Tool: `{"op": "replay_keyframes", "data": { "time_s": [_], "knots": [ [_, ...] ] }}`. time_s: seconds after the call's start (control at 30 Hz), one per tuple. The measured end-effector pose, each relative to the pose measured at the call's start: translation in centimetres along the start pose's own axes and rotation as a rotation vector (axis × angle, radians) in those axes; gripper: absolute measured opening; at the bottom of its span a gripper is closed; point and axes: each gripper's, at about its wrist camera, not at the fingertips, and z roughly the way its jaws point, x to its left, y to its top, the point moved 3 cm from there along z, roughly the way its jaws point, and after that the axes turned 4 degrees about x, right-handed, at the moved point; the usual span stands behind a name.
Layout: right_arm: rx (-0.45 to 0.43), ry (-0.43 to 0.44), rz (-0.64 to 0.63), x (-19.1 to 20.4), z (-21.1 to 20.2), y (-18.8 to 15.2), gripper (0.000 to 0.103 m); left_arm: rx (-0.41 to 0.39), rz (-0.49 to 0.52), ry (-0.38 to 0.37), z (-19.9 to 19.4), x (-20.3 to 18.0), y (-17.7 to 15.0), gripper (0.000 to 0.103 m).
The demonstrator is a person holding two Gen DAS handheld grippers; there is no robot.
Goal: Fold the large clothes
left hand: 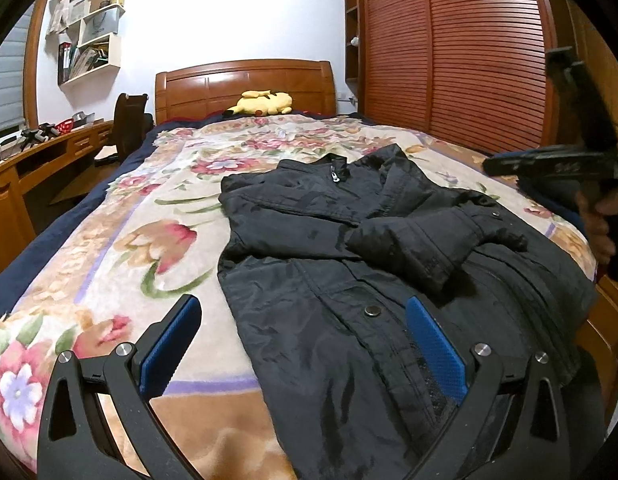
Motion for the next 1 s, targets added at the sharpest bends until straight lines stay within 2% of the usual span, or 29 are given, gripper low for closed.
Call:
{"op": "replay_keyframes", "data": {
  "time_s": [0.43, 0.6, 0.73, 0.8, 0.83, 1.0],
  "knots": [
    [0.137, 0.049, 0.115, 3.5, 6.4, -0.2, 0.048, -0.02, -0.01, -0.01, -1.3, 0.6, -0.4, 0.102],
    [0.206, 0.043, 0.168, 3.2, 9.0, -0.8, 0.049, -0.022, -0.022, -0.005, -1.6, 1.4, -0.5, 0.102],
    [0.225, 0.096, 0.194, 3.1, 9.9, -0.9, 0.048, -0.025, -0.035, -0.004, -1.7, 1.8, -0.5, 0.102],
    [0.211, 0.114, 0.155, 3.6, 9.7, -0.6, 0.027, -0.028, -0.037, -0.003, -1.9, 2.0, -0.5, 0.102],
    [0.206, 0.122, 0.127, 4.0, 9.7, -0.4, 0.011, -0.03, -0.037, -0.001, -2.0, 2.0, -0.5, 0.102],
    [0.109, 0.146, 0.016, 6.3, 8.2, 1.0, 0.004, -0.035, -0.047, 0.004, -2.1, 2.5, -0.5, 0.102]
  ]
}}
